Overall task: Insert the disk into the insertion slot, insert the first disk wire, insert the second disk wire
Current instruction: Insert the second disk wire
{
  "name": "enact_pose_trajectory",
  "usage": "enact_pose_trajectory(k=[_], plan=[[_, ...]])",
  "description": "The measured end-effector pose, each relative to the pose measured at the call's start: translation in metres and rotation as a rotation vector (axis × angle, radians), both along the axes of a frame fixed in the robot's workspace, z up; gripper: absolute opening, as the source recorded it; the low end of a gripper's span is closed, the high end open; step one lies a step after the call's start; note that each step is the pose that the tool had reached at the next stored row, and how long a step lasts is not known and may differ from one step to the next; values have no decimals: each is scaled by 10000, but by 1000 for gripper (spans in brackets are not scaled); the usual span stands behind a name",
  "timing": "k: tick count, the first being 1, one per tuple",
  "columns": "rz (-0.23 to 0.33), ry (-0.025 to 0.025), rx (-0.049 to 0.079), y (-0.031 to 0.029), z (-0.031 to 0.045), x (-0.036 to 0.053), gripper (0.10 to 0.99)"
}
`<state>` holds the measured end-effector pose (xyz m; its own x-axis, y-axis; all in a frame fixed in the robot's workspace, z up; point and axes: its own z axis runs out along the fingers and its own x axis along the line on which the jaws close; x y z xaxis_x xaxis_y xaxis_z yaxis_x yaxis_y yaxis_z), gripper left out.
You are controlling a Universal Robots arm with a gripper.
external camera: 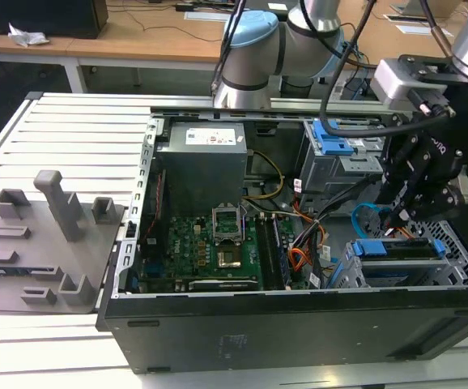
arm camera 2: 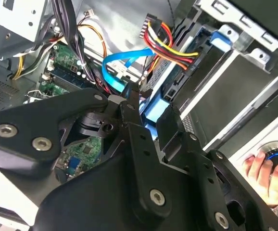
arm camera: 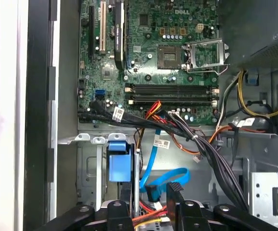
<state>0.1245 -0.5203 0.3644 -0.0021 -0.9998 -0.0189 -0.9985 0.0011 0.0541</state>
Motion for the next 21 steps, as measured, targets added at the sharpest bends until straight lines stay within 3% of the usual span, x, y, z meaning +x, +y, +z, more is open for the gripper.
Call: enact_pose_trajectory(k=[5, 10, 11, 12, 13, 21], plan=[[423, 0, -71, 1, -49, -20, 420], [446, 0, -87, 1, -50, -20, 408], [449, 0, -89, 1, -50, -20, 278], [451, 0, -90, 1, -50, -20, 278], [455, 1, -93, 1, -50, -20, 161], [470, 1, -104, -2, -51, 6, 161]])
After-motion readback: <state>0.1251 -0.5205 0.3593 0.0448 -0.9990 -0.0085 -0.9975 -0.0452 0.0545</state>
